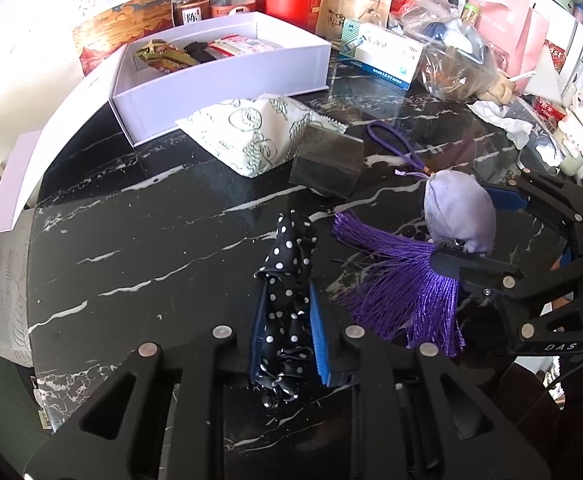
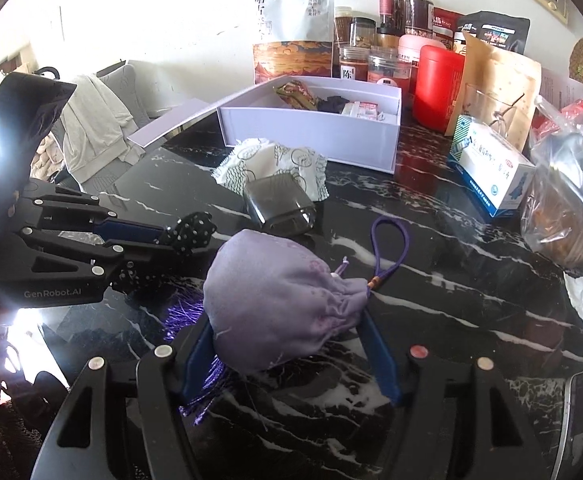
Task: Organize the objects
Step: 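Lift and carry the lavender pouch with right tool while left tool carries the scrunchie to the box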
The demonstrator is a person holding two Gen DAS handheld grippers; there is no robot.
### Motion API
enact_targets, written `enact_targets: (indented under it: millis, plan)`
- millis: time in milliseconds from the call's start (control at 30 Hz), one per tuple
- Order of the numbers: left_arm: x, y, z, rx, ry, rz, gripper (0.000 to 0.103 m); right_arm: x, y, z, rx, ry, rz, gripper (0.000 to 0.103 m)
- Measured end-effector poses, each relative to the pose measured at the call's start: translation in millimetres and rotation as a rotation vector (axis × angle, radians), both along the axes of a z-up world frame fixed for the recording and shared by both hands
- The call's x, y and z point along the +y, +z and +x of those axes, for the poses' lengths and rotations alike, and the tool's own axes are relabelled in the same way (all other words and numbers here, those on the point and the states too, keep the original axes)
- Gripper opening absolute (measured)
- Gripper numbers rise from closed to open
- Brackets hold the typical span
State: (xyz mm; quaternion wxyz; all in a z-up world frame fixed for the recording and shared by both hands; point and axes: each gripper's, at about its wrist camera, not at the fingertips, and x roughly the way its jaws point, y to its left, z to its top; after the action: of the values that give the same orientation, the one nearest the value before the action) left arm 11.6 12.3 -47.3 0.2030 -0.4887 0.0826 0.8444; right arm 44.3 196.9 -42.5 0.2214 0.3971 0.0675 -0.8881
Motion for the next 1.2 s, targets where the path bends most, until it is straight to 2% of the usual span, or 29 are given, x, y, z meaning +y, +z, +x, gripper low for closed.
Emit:
enact_targets:
  millis: [200,300,400,467,567,667,733,833,967,1200]
  plan:
    - [2,11,2,0.016,-0.003,-0.002,0.019,1,10,0,0.015,-0.007,-0.012,0.068]
    - [5,0,-3,0.008,0.020,-0.042,0.019,2,12,0,0.018,-0.011,-0.010,0.068]
    - [3,-8,-7,-0.021,0.032,-0.006,0.020,3,9,2,0.007,-0.014,-0.010,0.068]
    - [2,-10,-7,-0.004,0.038,-0.005,0.020,5,6,2,-0.002,-0.020,-0.009,0.068]
    - [7,-11,-5,0.032,0.021,-0.044,0.021,8,3,2,-0.010,-0.030,-0.009,0.068]
    - [7,-12,-7,0.036,0.022,-0.044,0.021,10,1,1,-0.018,-0.036,-0.010,0.068]
    - [5,-12,-9,0.024,0.025,-0.024,0.016,11,1,1,-0.018,-0.036,-0.011,0.068]
    - [6,-12,-8,0.023,0.004,-0.023,0.014,11,1,0,-0.019,-0.035,-0.013,0.068]
    - [7,-2,-8,-0.002,-0.020,0.018,0.014,11,7,-3,-0.014,-0.029,-0.016,0.068]
    - [9,33,-8,0.054,-0.034,0.026,0.014,11,28,-8,0.020,-0.022,-0.026,0.068]
